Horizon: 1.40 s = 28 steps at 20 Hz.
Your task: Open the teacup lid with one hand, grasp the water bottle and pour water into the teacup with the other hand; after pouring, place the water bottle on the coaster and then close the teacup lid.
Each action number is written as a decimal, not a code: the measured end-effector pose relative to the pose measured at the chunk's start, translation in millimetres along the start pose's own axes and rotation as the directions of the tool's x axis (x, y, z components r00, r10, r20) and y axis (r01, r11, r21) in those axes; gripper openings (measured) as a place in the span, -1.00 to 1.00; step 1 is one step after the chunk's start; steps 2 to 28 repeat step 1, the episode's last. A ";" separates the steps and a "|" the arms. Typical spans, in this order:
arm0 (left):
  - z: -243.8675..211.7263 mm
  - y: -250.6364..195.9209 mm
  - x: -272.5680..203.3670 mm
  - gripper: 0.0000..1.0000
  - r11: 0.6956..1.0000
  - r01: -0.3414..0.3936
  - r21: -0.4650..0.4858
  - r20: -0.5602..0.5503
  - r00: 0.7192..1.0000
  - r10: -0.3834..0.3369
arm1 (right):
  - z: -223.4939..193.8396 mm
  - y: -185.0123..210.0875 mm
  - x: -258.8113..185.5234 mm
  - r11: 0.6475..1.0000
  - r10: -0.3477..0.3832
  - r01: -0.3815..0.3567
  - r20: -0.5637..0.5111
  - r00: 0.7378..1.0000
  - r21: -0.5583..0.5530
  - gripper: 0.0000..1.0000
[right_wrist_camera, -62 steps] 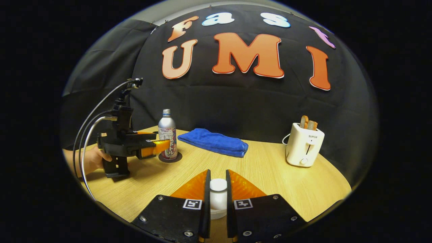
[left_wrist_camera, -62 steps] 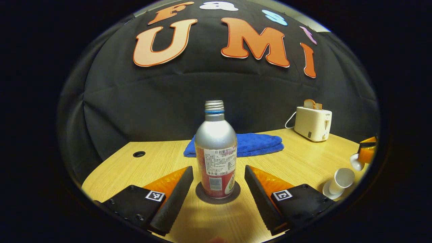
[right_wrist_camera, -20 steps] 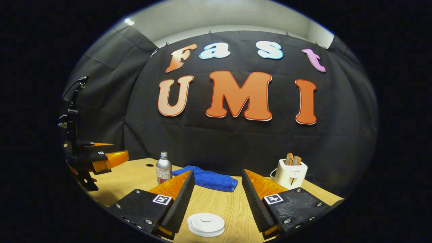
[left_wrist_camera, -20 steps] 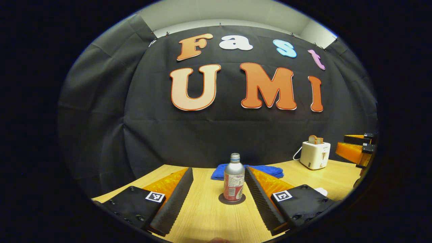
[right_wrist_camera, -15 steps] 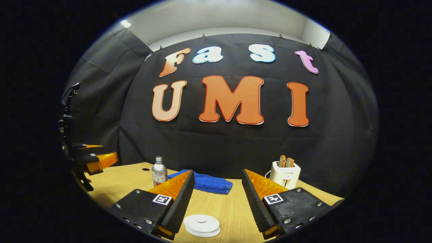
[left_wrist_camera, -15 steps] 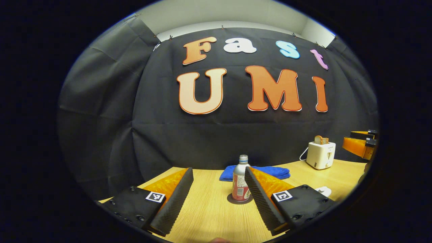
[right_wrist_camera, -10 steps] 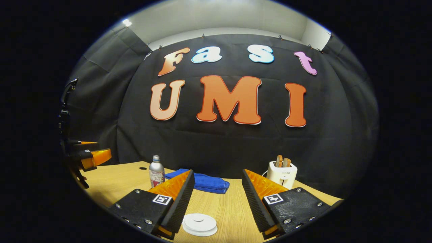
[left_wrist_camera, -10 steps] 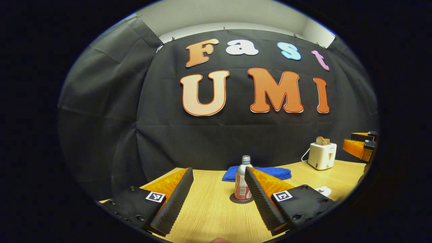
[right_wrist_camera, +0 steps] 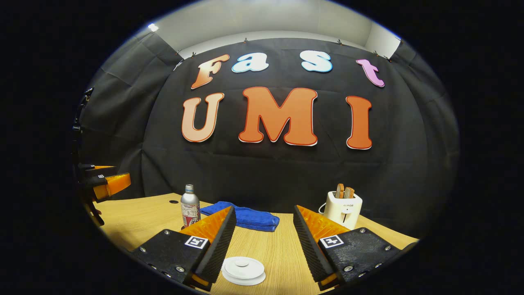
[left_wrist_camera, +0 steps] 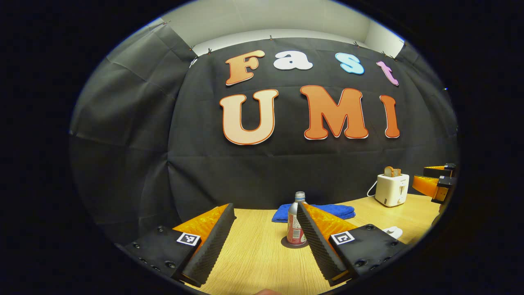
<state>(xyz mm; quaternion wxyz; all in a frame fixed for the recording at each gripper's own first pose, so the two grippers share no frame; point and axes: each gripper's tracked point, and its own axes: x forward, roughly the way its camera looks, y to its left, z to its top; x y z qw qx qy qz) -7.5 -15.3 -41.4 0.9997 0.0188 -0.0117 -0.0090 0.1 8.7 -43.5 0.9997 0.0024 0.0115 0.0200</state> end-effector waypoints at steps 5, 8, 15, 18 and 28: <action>0.9 -0.9 -0.1 1.00 1.000 0.000 0.001 0.003 1.000 0.000 | 1.0 1.0 -0.6 1.000 0.004 -0.004 0.001 1.000 0.002 0.68; 0.9 -0.9 -0.1 1.00 1.000 0.000 0.001 0.003 1.000 0.000 | 1.0 1.0 -0.6 1.000 0.004 -0.004 0.001 1.000 0.002 0.68; 0.9 -0.9 -0.1 1.00 1.000 0.000 0.001 0.003 1.000 0.000 | 1.0 1.0 -0.6 1.000 0.004 -0.004 0.001 1.000 0.002 0.68; 0.9 -0.9 -0.1 1.00 1.000 0.000 0.001 0.003 1.000 0.000 | 1.0 1.0 -0.6 1.000 0.004 -0.004 0.001 1.000 0.002 0.68; 0.9 -0.9 -0.1 1.00 1.000 0.000 0.001 0.003 1.000 0.000 | 1.0 1.0 -0.6 1.000 0.004 -0.004 0.001 1.000 0.002 0.68</action>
